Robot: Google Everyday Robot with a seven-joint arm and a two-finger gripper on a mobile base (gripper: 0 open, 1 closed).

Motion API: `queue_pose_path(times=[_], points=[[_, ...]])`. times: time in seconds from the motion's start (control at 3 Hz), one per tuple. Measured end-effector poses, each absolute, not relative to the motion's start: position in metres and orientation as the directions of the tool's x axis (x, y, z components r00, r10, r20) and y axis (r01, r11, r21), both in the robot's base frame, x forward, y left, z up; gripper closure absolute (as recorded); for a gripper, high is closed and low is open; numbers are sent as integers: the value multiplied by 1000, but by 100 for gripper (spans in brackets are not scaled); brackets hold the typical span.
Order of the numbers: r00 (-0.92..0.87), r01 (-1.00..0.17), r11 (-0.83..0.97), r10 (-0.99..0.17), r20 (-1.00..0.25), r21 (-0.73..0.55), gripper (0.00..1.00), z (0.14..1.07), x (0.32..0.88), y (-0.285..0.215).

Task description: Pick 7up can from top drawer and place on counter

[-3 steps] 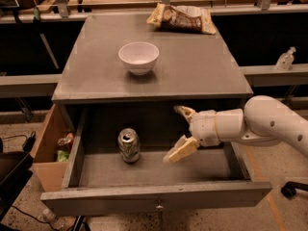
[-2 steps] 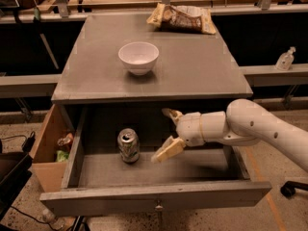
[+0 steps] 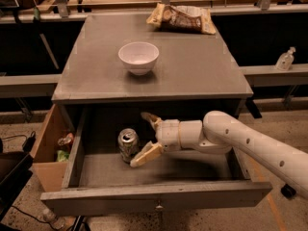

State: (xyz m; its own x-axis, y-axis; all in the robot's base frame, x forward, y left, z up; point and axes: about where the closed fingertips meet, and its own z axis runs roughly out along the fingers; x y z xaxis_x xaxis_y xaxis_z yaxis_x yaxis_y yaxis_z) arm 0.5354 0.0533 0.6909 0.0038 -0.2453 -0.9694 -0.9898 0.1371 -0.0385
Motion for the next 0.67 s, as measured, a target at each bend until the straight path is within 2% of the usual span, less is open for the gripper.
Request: queue_pose_path(times=[0.33,0.67], points=[[15,-992,120,-214,-977,-41,18,686,532,78],[15,-992,117,-213,-977,-41,42,686,531,80]])
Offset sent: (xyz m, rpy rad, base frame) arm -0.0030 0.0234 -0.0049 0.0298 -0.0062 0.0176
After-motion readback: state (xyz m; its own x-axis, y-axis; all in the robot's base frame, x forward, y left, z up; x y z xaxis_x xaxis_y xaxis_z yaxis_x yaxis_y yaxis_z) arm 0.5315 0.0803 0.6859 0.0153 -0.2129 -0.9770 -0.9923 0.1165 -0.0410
